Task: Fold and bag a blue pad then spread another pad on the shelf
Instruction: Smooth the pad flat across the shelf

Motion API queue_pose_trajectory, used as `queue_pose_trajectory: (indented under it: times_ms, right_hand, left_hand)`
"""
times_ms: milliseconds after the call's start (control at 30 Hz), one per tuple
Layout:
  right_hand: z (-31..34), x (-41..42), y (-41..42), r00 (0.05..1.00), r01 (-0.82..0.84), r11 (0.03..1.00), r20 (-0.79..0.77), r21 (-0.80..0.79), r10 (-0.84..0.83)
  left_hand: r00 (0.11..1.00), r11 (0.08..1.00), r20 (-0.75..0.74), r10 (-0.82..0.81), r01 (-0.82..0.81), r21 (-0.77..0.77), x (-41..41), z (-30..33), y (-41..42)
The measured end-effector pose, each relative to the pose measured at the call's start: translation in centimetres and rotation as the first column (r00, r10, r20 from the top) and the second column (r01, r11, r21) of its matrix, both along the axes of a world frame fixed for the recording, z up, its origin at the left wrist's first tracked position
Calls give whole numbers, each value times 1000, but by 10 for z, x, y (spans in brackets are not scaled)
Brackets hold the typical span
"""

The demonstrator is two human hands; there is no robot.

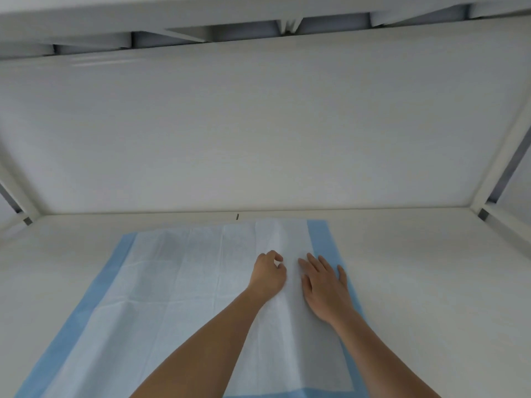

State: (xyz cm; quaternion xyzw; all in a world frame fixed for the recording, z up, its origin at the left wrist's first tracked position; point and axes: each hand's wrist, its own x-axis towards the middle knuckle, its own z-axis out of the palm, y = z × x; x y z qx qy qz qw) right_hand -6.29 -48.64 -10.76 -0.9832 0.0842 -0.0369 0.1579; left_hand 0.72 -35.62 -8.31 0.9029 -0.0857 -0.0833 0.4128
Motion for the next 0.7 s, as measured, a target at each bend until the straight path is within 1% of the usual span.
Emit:
queue_pose_trajectory:
  times_ms: [67, 133, 233, 333, 400, 533, 700]
  right_hand:
    - [-3, 3, -3, 1000, 0, 1000, -5, 8, 0]
    - [-7, 4, -5, 1000, -9, 1000, -3, -1, 9]
    - [-9, 5, -5, 999, -8, 1000, 31, -1, 8]
    - [-13, 5, -4, 997, 13, 1000, 77, -1, -12]
    - [-13, 4, -2, 989, 58, 998, 137, 20, -60]
    - [-13, 5, -2, 934, 156, 986, 315, 59, -167]
    - [-14, 3, -4, 941, 142, 989, 305, 46, -150]
  left_hand:
    - [999, 999, -45, 14, -15, -32, 0, -1, -4]
    - [996, 999, -85, 31, -34, -32, 2, -1, -6]
    - [989, 998, -133, 69, -67, 16, 7, 2, -6]
    - [984, 995, -162, 70, -58, 78, 10, 7, -8]
    - [983, 993, -168, 69, -52, 102, 10, 10, -10]
    - [983, 992, -168, 75, -56, 117, 10, 13, -14]
    - [983, 980, -155, 99, -69, 185, 9, 15, -19]
